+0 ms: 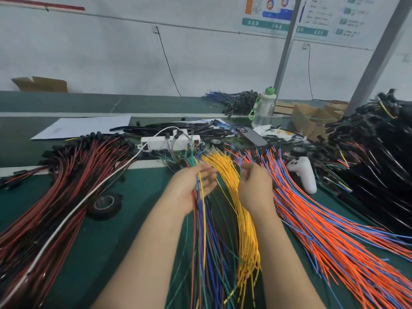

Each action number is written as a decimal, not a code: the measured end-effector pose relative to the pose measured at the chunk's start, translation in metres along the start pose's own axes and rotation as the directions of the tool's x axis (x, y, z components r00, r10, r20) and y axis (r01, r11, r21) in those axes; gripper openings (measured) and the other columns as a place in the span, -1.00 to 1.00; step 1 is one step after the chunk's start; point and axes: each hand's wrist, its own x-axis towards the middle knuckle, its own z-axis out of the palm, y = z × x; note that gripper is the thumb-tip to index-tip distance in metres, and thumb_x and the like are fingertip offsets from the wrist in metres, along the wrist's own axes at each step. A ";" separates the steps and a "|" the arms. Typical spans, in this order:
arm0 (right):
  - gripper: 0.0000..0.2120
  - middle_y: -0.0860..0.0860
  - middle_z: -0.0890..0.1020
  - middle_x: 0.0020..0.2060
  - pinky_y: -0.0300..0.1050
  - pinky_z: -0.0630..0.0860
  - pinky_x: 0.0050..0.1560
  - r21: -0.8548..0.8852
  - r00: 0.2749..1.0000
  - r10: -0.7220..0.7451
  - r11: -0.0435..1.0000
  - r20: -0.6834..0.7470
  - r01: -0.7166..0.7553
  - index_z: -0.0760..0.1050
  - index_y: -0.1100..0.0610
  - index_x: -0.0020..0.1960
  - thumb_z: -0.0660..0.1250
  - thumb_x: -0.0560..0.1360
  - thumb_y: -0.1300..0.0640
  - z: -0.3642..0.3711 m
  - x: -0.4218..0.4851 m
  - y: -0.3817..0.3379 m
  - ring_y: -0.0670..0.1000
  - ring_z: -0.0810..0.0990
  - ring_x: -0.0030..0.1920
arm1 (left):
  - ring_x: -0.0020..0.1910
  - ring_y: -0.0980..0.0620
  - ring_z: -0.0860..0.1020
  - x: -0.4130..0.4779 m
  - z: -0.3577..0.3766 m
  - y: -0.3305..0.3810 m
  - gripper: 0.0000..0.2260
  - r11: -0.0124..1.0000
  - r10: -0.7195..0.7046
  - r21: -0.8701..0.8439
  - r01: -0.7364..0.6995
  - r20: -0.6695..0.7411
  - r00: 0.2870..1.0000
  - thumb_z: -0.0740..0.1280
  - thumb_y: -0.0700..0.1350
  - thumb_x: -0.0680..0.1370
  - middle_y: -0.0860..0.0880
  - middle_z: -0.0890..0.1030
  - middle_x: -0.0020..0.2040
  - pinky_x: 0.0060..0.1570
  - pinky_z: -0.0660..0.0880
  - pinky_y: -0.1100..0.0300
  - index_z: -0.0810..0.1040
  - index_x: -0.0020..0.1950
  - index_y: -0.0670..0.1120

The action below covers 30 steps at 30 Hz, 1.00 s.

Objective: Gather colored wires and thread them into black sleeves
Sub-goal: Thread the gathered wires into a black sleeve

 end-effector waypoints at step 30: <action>-0.77 0.17 0.64 0.06 0.00 0.42 0.16 -0.283 0.962 0.041 0.958 0.271 0.039 0.57 0.17 0.12 0.18 0.58 0.16 0.007 0.009 -0.014 0.19 0.57 0.12 | -0.32 -0.01 0.55 0.033 0.010 -0.044 -0.88 0.968 0.043 0.251 0.007 -0.192 0.980 0.16 -0.27 0.62 -0.15 0.57 -0.21 -0.31 0.53 0.21 0.48 -0.05 -0.23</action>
